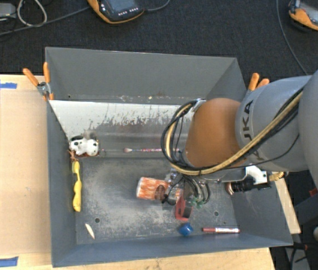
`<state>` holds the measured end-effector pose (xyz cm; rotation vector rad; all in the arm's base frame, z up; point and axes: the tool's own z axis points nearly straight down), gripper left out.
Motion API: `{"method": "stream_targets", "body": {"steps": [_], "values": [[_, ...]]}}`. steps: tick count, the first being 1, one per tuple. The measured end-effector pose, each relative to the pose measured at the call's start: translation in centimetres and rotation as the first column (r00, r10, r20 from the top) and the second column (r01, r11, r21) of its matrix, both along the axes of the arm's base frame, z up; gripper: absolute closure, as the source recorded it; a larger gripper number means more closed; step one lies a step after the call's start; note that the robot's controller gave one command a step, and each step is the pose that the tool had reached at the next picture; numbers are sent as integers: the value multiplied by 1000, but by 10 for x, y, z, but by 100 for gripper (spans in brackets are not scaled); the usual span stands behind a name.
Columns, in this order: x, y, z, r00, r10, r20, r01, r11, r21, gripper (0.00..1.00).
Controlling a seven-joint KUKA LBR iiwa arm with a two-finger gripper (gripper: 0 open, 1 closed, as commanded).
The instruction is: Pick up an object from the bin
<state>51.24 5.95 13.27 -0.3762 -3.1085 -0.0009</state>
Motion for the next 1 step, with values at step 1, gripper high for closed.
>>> {"method": "stream_targets", "body": {"steps": [1], "values": [[-1,0,11,1000,1,-5,-1,1000,0,100]]}}
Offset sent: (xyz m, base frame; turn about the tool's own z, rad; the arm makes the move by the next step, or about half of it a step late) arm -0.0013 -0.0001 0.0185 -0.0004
